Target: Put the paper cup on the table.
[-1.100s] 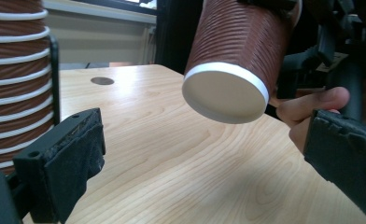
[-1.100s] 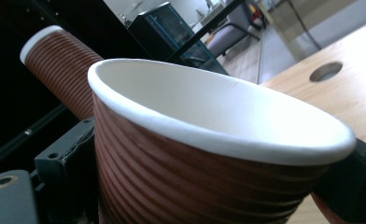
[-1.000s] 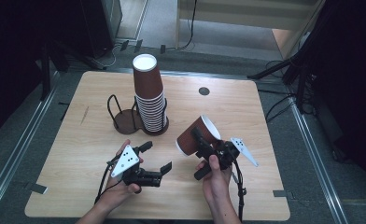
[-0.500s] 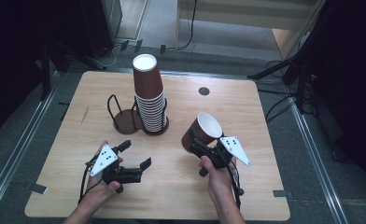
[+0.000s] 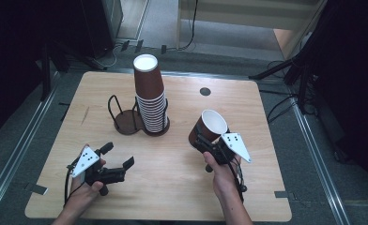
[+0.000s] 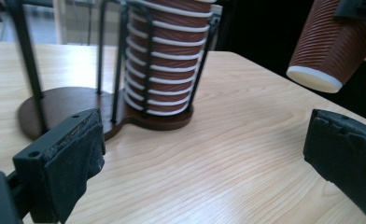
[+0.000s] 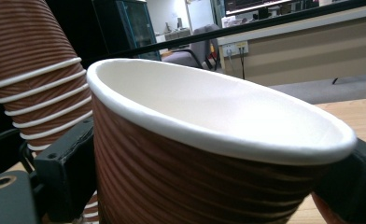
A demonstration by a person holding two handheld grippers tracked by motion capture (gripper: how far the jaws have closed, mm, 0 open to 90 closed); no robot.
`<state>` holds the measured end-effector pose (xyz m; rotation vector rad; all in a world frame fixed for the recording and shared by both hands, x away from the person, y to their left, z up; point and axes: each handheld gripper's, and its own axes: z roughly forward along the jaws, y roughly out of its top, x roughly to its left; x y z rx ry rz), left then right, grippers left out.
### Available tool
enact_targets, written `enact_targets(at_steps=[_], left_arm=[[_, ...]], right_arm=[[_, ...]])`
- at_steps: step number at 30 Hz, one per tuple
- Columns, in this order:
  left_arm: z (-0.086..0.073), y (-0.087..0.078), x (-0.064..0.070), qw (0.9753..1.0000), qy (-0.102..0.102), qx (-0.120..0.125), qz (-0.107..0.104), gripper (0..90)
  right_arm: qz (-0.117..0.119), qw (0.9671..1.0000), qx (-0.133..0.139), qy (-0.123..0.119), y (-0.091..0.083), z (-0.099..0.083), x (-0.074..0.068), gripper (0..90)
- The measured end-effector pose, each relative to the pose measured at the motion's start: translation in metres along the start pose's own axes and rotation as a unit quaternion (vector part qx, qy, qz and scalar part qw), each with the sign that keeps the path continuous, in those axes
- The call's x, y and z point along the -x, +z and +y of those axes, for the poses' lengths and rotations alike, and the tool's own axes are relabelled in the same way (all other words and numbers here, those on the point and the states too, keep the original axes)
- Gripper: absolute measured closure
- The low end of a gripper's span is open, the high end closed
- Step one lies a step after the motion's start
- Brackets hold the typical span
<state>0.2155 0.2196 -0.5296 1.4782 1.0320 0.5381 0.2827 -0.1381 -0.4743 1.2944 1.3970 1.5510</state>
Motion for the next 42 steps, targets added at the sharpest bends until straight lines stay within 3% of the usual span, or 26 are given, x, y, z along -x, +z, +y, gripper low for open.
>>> enact_targets(at_steps=[5, 8, 11, 13, 18, 19, 23, 31, 34, 42], left_arm=[[-0.003, -0.008, -0.014, 0.9998, -0.002, -0.004, 0.017, 0.0], [-0.005, -0.014, -0.023, 0.9995, -0.006, -0.005, 0.03, 0.0], [-0.006, -0.018, -0.035, 0.9988, -0.025, -0.007, 0.041, 0.0], [-0.005, -0.021, -0.041, 0.9982, -0.026, -0.001, 0.053, 0.0], [-0.005, -0.026, -0.048, 0.9976, -0.025, -0.002, 0.064, 0.0], [-0.005, -0.028, -0.052, 0.9969, -0.03, 0.002, 0.072, 0.0], [-0.005, -0.031, -0.058, 0.9957, -0.03, 0.004, 0.087, 0.0], [-0.007, -0.034, -0.068, 0.9935, -0.023, 0.0, 0.111, 0.0], [-0.007, -0.036, -0.072, 0.9931, -0.026, -0.008, 0.114, 0.0], [-0.006, -0.037, -0.075, 0.9913, -0.025, -0.011, 0.129, 0.0]], right_arm=[[-0.008, 0.9999, -0.003, -0.014, 0.005, -0.001, 0.002, 7.5], [-0.013, 0.9999, -0.007, -0.006, 0.008, 0.0, 0.004, 7.4], [-0.015, 0.9999, -0.006, -0.002, 0.011, 0.0, 0.005, 7.4], [-0.025, 0.9996, -0.008, -0.012, 0.017, -0.002, 0.008, 7.3], [-0.035, 0.9992, -0.01, -0.015, 0.025, -0.002, 0.012, 7.3], [-0.048, 0.9986, -0.01, -0.018, 0.029, -0.001, 0.013, 7.3], [-0.065, 0.9975, -0.005, -0.027, 0.035, 0.0, 0.015, 7.2], [-0.074, 0.9966, 0.005, -0.035, 0.045, 0.004, 0.017, 7.2], [-0.079, 0.9954, 0.009, -0.054, 0.053, 0.007, 0.017, 7.2], [-0.089, 0.9934, -0.012, -0.072, 0.074, 0.005, 0.025, 7.3]])
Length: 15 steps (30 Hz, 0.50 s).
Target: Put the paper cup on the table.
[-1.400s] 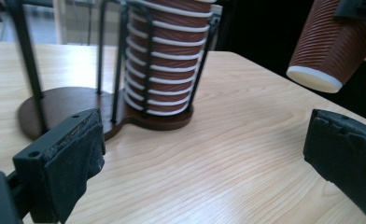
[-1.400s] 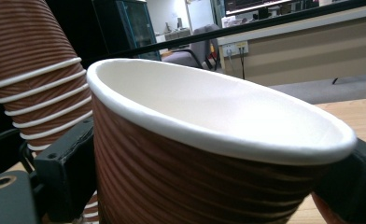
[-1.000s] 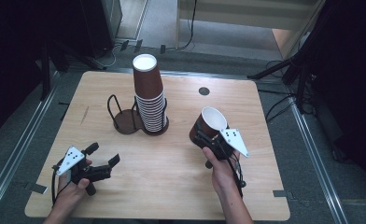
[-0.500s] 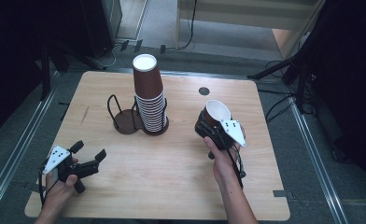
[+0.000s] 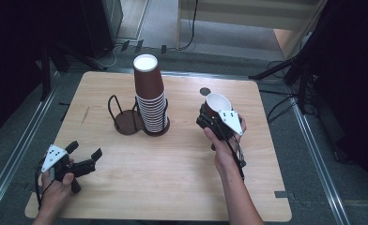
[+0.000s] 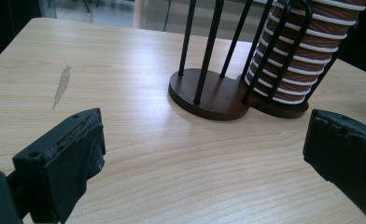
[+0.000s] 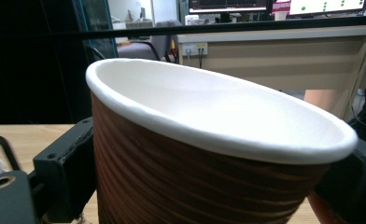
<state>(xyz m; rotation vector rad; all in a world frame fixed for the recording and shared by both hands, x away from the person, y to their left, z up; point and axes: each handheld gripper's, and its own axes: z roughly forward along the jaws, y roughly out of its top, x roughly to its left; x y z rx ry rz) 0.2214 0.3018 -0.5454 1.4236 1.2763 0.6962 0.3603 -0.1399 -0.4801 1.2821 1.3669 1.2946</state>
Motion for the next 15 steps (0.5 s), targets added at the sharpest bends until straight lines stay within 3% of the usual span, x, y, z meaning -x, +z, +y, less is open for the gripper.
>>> enact_targets(at_steps=[3, 12, 15], left_arm=[[-0.001, 0.002, 0.002, 0.9999, 0.012, -0.008, 0.006, 0.0], [-0.002, 0.003, 0.001, 0.9996, 0.011, -0.019, 0.018, 0.0], [-0.002, 0.003, 0.001, 0.9996, 0.012, -0.021, 0.017, 0.0]], right_arm=[[-0.002, 1.0, -0.003, -0.006, 0.007, -0.005, 0.003, 7.3], [-0.015, 0.9997, -0.004, -0.018, 0.023, -0.019, 0.007, 7.3], [-0.033, 0.9993, -0.009, -0.017, 0.03, -0.024, 0.009, 7.3]])
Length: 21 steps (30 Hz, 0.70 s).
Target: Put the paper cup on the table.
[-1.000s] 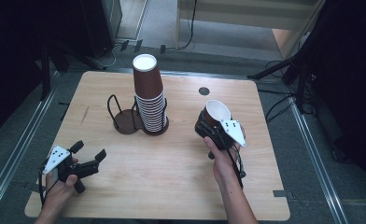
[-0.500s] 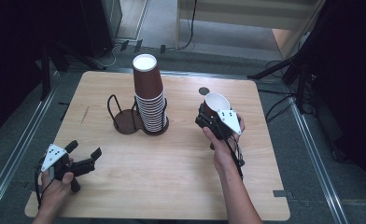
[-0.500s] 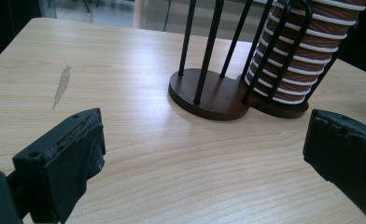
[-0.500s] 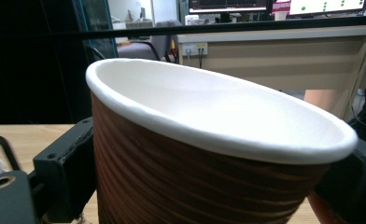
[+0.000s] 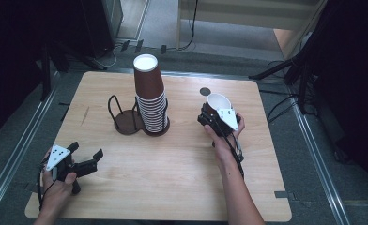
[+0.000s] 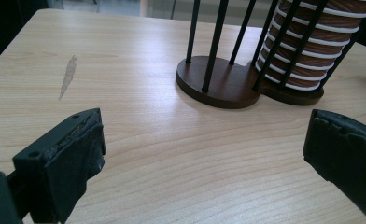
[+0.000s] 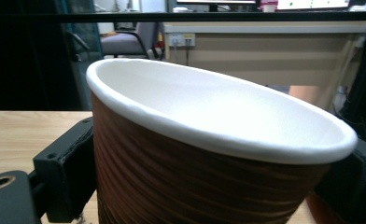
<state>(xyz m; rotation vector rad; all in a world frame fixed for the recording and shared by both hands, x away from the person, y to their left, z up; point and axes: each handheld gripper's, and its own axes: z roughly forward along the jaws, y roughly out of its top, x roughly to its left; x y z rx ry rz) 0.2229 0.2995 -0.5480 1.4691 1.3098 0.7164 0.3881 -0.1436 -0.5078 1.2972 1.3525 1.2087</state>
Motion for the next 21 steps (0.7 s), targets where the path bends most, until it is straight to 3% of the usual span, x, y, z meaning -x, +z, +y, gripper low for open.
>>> enact_targets(at_steps=[18, 21], left_arm=[[0.0, 0.0, -0.001, 1.0, -0.004, -0.005, 0.003, 0.0], [0.0, 0.0, -0.001, 1.0, -0.004, -0.005, 0.003, 0.0]], right_arm=[[-0.016, 0.9998, 0.006, 0.002, 0.02, -0.014, 0.01, 6.8], [-0.012, 0.9998, 0.009, -0.011, 0.021, -0.017, 0.008, 6.7]])
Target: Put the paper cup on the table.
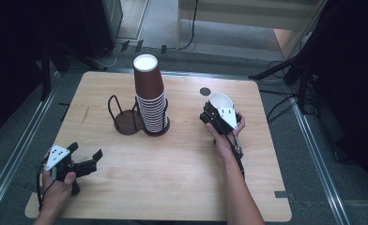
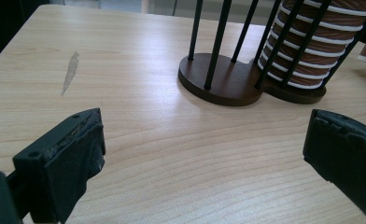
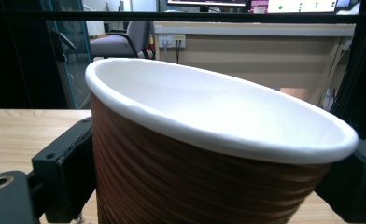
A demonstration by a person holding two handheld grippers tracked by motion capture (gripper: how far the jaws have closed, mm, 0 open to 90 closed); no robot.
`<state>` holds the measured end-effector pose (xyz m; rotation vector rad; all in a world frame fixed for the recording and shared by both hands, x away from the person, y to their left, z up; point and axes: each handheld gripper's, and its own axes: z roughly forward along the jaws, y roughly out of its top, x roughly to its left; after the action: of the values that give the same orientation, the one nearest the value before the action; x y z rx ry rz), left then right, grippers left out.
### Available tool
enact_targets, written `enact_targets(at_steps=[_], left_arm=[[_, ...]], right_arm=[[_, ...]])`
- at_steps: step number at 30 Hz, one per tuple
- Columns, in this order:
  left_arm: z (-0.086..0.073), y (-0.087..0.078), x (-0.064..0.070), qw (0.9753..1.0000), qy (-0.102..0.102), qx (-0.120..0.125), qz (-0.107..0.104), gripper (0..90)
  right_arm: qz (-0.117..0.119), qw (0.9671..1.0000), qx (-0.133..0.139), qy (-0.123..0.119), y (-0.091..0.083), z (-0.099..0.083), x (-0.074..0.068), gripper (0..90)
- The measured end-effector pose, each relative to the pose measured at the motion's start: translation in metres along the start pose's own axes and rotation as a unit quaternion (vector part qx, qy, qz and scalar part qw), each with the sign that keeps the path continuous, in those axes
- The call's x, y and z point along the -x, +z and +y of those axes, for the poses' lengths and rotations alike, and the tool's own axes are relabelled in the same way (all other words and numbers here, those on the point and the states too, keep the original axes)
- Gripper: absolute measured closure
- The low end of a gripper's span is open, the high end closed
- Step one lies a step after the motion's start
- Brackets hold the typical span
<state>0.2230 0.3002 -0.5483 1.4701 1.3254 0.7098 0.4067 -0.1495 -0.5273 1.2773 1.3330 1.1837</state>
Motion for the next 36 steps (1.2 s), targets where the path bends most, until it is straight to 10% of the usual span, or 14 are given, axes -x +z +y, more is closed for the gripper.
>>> enact_targets(at_steps=[36], left_arm=[[0.0, -0.001, 0.0, 1.0, 0.004, -0.004, -0.006, 0.0]], right_arm=[[0.039, 0.9986, -0.036, -0.003, -0.007, 0.0, -0.004, 0.0]])
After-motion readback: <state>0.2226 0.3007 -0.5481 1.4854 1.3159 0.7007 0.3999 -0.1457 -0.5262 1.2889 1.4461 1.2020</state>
